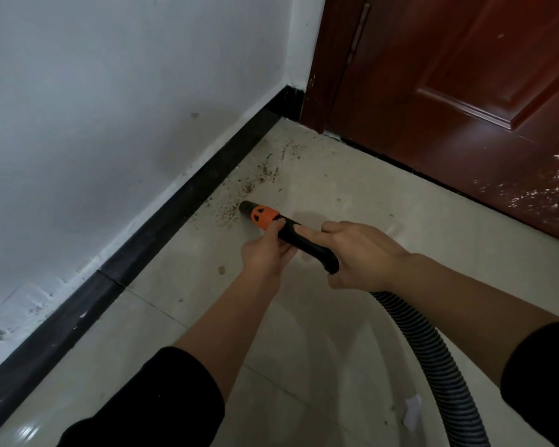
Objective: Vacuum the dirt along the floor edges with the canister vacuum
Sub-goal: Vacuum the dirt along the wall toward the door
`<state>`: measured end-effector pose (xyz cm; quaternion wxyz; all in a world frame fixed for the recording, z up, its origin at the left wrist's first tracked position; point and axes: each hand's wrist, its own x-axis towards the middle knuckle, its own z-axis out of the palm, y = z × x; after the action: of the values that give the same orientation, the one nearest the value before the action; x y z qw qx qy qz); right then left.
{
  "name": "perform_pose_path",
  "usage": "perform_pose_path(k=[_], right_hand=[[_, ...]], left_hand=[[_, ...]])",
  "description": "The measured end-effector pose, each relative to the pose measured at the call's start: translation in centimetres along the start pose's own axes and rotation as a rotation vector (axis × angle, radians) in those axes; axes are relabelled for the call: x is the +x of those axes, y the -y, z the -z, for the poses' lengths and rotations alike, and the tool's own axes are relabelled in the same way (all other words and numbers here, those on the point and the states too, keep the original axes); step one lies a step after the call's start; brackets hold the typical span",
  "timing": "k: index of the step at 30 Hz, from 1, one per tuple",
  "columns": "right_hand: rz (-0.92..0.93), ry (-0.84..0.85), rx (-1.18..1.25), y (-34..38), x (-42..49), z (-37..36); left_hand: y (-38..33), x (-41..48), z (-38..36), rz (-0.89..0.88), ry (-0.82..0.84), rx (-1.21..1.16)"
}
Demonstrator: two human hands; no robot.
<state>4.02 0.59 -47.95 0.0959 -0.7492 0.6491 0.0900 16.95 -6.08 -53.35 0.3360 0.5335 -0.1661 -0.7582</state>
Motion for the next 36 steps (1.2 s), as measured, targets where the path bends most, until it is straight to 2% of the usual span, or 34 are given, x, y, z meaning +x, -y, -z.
perform_pose_path(k=[16,25,36], right_hand=[[0.056,0.003,0.02,2.9,-1.8,-0.7],[0.089,0.02,0.025,4.6,-0.7,-0.4],[0.108,0.008,0.042,6.2,1.1,-0.6]], left_hand=[[0.7,-1.6,3.7,0.037,0.011,0.039],[0.3,-1.8,4.9,-0.011,-0.105,-0.017],[-0.5,-0.9,6.8,-0.038,-0.154,-0.008]])
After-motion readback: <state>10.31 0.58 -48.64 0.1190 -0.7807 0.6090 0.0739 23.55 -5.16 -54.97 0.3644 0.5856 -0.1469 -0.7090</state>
